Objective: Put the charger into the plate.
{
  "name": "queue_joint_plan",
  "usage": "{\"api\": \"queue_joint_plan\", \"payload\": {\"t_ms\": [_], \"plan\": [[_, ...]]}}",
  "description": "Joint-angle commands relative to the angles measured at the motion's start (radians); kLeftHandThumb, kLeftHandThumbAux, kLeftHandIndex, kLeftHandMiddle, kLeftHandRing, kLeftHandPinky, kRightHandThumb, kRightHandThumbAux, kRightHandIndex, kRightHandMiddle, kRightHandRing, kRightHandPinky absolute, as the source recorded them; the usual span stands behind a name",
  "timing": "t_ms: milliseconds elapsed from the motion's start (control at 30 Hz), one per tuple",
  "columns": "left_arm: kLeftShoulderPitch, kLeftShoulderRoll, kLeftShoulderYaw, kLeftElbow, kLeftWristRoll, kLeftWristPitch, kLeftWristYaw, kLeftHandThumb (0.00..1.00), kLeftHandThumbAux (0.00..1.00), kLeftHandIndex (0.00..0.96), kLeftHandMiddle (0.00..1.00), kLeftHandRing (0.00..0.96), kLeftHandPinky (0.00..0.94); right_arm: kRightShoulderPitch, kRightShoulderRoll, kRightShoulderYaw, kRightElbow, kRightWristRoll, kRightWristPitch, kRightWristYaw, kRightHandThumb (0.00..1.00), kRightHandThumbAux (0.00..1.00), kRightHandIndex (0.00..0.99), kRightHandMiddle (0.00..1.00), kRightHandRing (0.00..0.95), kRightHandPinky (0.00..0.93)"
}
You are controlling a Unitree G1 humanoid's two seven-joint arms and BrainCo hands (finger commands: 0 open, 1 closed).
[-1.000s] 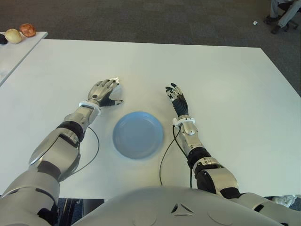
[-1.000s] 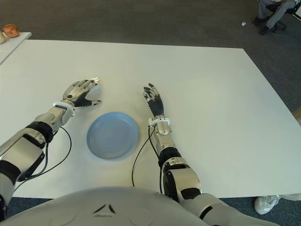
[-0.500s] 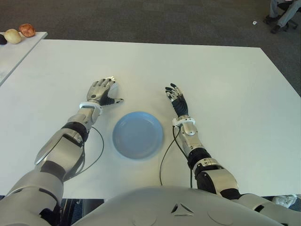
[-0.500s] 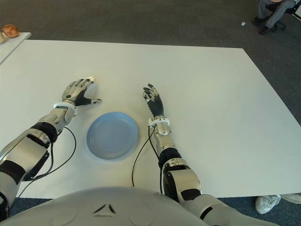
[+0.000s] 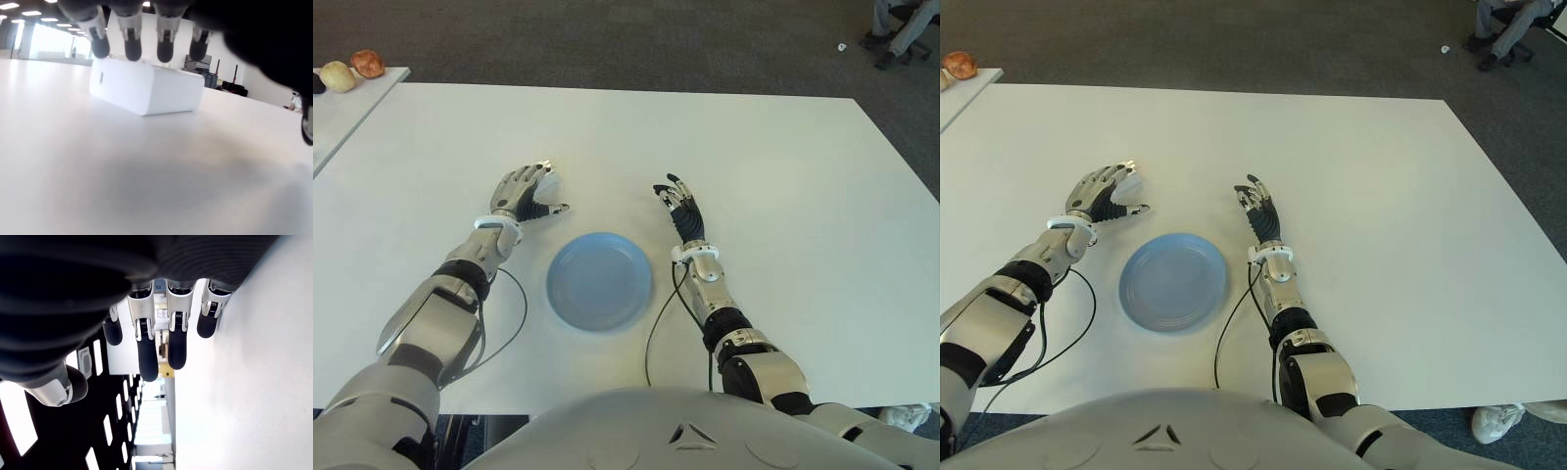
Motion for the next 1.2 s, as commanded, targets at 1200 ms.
{"api": "queue_joint_plan", "payload": {"t_ms": [1200], "plan": [[0.438, 0.521, 0.366, -0.907, -0.22, -0.051, -0.787, 0.0, 0.549, 0.0, 0.0, 0.0, 0.009, 0.031, -0.007, 0.018, 0.061, -0.023, 0.075, -0.015, 0.0, 0.508, 0.11, 0.298, 0.228, 0.011]]}}
